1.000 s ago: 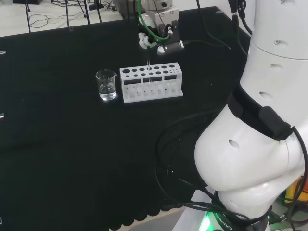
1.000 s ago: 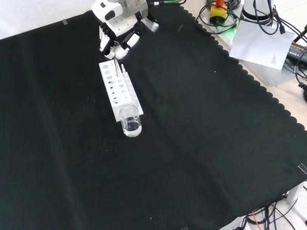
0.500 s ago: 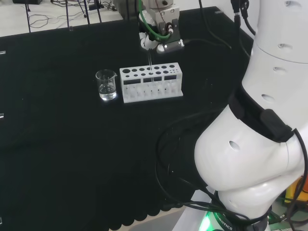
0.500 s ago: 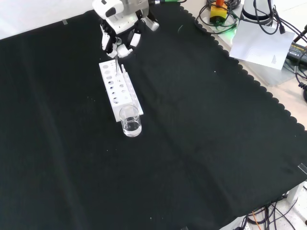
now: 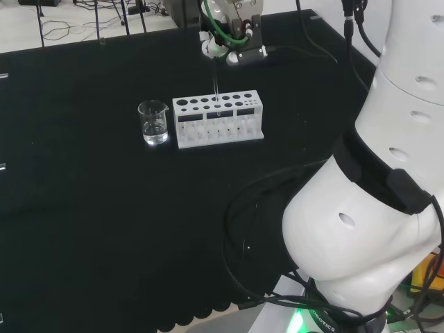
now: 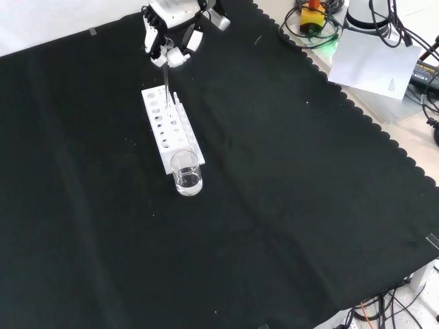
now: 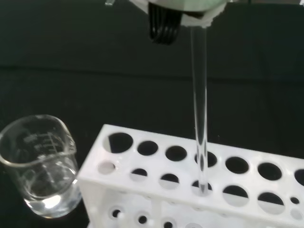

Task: Take the glass rod from the white test tube rack.

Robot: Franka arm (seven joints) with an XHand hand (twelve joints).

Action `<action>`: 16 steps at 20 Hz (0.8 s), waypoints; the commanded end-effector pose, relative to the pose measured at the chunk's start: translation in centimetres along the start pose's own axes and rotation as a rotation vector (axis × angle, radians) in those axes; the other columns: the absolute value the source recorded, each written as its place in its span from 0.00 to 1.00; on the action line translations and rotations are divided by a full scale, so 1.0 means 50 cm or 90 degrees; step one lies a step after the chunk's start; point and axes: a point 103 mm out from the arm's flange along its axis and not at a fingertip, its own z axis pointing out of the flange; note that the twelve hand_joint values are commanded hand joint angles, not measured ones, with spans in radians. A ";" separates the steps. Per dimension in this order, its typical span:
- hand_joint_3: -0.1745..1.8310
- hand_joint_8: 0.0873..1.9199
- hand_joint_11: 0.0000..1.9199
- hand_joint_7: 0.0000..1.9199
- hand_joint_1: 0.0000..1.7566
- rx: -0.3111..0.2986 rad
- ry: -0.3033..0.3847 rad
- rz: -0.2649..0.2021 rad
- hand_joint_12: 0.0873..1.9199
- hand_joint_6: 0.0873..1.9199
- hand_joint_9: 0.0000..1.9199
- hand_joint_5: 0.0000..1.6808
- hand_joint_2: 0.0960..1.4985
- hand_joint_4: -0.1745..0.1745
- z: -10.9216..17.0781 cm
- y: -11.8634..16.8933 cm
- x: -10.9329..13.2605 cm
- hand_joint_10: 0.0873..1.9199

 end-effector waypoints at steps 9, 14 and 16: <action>0.43 0.58 0.81 0.60 0.74 -0.035 -0.010 -0.002 0.38 0.52 0.76 0.55 0.47 0.00 -0.158 -0.085 0.008 0.53; 0.43 0.58 0.81 0.60 0.74 -0.049 -0.013 -0.012 0.38 0.52 0.76 0.55 0.47 0.00 -0.173 -0.093 0.006 0.52; 0.42 0.58 0.81 0.60 0.74 -0.048 -0.014 -0.014 0.38 0.52 0.77 0.54 0.48 0.00 -0.173 -0.092 0.003 0.52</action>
